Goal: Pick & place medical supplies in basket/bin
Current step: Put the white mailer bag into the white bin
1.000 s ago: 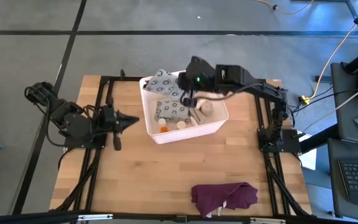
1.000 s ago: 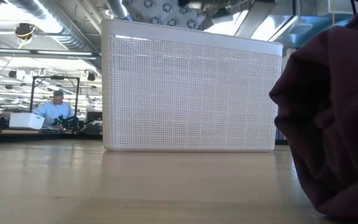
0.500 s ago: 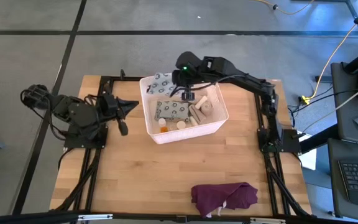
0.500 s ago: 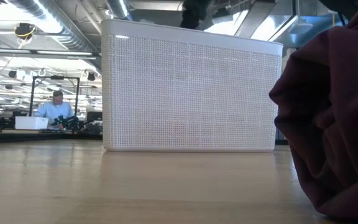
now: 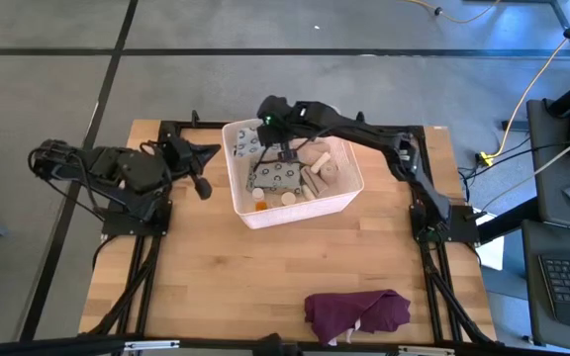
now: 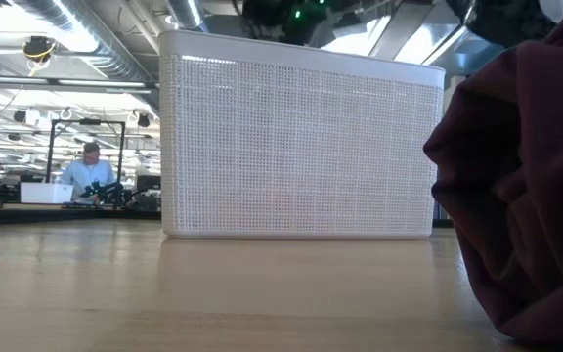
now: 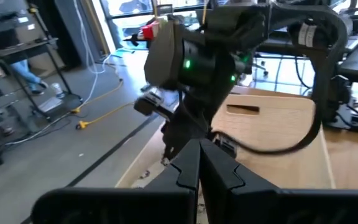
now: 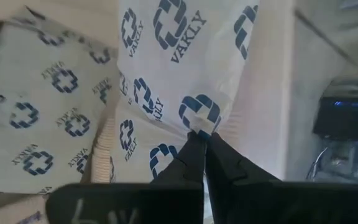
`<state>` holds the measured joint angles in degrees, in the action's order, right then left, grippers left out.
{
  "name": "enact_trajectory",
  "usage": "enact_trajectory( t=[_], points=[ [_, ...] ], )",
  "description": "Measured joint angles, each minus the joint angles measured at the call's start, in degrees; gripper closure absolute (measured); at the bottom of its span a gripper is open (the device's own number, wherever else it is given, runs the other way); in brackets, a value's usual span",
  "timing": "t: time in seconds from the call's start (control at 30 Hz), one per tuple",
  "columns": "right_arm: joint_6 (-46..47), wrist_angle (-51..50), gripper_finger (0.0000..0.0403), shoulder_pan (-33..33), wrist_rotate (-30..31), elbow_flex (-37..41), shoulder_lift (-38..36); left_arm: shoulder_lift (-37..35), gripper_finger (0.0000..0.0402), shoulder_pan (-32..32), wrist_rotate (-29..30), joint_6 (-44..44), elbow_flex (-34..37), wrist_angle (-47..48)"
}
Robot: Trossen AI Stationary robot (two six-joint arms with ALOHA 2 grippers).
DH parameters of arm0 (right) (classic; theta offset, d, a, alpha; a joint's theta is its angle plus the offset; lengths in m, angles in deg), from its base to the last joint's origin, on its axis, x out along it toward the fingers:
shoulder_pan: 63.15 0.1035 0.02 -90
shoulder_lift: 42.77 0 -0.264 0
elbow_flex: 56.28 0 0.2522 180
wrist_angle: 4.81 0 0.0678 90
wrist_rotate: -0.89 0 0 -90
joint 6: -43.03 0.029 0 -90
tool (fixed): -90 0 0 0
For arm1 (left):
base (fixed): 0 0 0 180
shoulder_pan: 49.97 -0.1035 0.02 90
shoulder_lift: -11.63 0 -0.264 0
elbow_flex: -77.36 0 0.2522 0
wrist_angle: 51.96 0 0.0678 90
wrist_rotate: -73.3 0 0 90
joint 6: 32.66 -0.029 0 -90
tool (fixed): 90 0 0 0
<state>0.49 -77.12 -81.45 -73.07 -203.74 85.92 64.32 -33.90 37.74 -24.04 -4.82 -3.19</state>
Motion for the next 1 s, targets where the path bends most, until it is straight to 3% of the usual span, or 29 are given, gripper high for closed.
enact_trajectory(
  t=[0.47, 0.77, 1.0],
  points=[
    [0.22, 3.16, 0.0403, -1.23, -3.78, -0.01, 6.61, 0.00, 0.0396, -5.77, -1.31, 0.16, 0.00, 2.16],
    [0.28, -0.18, 0.0403, -1.19, -1.31, 0.01, 3.77, 0.00, 0.0396, -7.97, -3.58, 0.20, 0.00, 2.53],
    [-0.17, -5.81, 0.0403, -0.70, -16.12, -0.01, 0.84, 0.00, 0.0400, -9.32, -3.56, 0.26, 0.00, 2.55]
  ],
)
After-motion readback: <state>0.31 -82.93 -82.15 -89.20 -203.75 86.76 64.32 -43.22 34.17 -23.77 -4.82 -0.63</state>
